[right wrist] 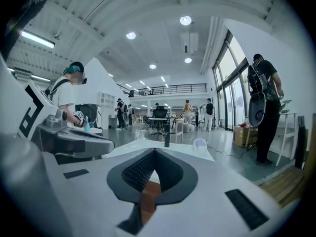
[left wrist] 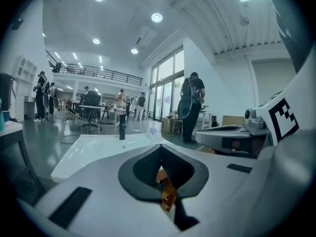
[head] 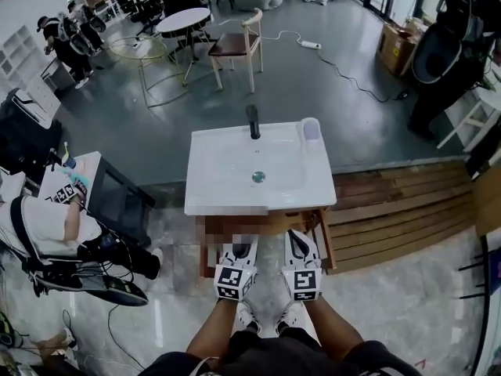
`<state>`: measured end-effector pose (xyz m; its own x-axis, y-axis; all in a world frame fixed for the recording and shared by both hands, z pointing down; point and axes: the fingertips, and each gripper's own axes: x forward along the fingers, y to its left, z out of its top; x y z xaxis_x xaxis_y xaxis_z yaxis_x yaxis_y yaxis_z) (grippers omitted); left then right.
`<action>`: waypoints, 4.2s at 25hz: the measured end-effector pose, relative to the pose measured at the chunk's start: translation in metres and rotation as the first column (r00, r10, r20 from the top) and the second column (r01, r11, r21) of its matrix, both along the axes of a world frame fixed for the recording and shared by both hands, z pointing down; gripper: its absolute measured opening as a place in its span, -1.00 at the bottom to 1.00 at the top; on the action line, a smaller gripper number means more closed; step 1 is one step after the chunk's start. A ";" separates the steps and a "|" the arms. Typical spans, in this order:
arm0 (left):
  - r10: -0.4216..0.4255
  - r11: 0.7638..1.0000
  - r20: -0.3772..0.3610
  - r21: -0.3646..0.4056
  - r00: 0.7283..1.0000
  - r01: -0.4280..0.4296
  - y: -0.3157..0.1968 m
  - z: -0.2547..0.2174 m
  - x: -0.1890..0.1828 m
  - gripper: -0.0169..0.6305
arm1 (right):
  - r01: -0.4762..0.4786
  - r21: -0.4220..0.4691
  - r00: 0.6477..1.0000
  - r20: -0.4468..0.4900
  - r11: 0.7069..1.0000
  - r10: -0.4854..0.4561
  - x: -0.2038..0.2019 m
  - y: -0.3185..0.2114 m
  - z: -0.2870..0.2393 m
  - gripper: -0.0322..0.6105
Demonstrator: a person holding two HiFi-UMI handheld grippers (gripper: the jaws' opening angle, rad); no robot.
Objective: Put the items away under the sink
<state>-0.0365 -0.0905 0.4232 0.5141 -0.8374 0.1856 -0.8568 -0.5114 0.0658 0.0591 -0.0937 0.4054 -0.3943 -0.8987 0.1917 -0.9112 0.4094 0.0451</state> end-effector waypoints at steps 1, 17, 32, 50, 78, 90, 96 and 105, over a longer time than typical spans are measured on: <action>-0.001 1.000 0.002 0.009 1.000 0.001 0.002 -0.007 0.003 -0.93 | 0.003 0.010 1.000 0.001 1.000 -0.003 0.003 0.003 -0.007 -0.83; 0.025 0.997 0.048 0.066 0.999 -0.028 0.050 -0.044 0.068 -0.93 | 0.060 -0.007 0.998 0.020 0.998 -0.060 0.055 0.058 -0.028 -0.83; 0.078 0.992 0.025 0.097 0.997 -0.080 -0.051 -0.050 0.062 -0.93 | 0.044 -0.030 0.997 -0.057 0.999 -0.046 0.040 -0.040 -0.024 -0.83; 0.153 0.982 0.008 0.107 0.988 -0.153 -0.167 -0.062 0.032 -0.93 | -0.082 -0.022 0.987 -0.140 0.996 0.078 0.032 -0.152 -0.026 -0.82; 0.119 0.993 0.035 -0.010 0.992 -0.119 -0.334 -0.007 0.100 -0.93 | -0.125 -0.141 0.988 -0.106 0.982 0.110 0.110 -0.341 0.032 -0.70; 0.103 0.992 0.059 -0.073 0.993 -0.098 -0.357 0.020 0.111 -0.93 | -0.178 -0.333 0.983 -0.106 0.926 0.151 0.142 -0.398 0.103 0.45; 0.096 0.991 0.058 -0.098 0.994 -0.090 -0.369 0.028 0.117 -0.93 | -0.175 -0.443 0.984 -0.121 0.879 0.134 0.148 -0.425 0.132 0.58; 0.100 0.988 0.051 -0.121 0.994 -0.094 -0.382 0.038 0.122 -0.93 | -0.187 -0.575 0.981 -0.152 0.797 0.120 0.146 -0.443 0.157 0.61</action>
